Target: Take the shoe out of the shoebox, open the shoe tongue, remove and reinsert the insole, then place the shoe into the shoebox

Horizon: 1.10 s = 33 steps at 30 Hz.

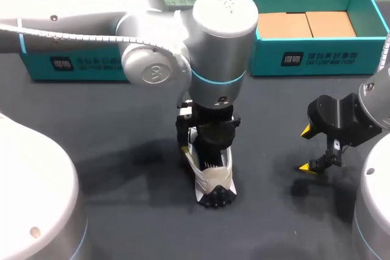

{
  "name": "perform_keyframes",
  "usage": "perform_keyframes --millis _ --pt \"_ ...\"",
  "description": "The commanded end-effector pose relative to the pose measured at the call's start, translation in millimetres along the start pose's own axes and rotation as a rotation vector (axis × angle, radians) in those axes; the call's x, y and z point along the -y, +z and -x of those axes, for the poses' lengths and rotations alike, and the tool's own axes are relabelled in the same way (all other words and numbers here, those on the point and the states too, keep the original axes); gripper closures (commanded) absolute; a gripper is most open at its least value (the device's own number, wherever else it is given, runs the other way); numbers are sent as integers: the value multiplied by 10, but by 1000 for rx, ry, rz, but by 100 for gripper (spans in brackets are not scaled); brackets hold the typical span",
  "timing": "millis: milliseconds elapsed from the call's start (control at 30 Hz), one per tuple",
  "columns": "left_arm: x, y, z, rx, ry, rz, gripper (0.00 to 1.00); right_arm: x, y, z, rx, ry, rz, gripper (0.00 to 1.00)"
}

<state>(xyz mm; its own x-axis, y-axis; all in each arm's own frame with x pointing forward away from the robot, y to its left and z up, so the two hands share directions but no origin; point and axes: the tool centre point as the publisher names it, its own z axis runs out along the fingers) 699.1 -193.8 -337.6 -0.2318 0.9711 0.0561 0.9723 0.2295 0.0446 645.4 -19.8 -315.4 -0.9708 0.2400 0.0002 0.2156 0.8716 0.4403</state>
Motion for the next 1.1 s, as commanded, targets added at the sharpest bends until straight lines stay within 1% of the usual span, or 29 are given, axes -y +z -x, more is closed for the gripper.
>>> perform_keyframes --millis 33,400,600,933,1000,1033,1067,1100 --pt "-52 4 -13 1 -3 0 0 2 -3 -17 3 0 -1 0" --pt "-352 -39 38 1 -44 -19 0 2 -3 -17 3 0 -1 0" --pt "-524 -92 71 -3 -74 -8 0 2 -3 -17 3 0 -1 0" --pt "-794 -353 27 29 -100 -16 0 2 -3 -17 3 0 -1 0" --pt "-819 -392 16 41 -90 -32 0 2 -3 -17 3 0 -1 0" --pt "-823 -405 11 44 -84 -38 4 2 -3 -17 3 0 -1 0" --pt "-826 -431 -1 51 -76 -45 24 2 -3 -17 3 0 -1 0" --pt "-820 -450 -11 56 -68 -50 38 2 -3 -17 3 0 -1 0"
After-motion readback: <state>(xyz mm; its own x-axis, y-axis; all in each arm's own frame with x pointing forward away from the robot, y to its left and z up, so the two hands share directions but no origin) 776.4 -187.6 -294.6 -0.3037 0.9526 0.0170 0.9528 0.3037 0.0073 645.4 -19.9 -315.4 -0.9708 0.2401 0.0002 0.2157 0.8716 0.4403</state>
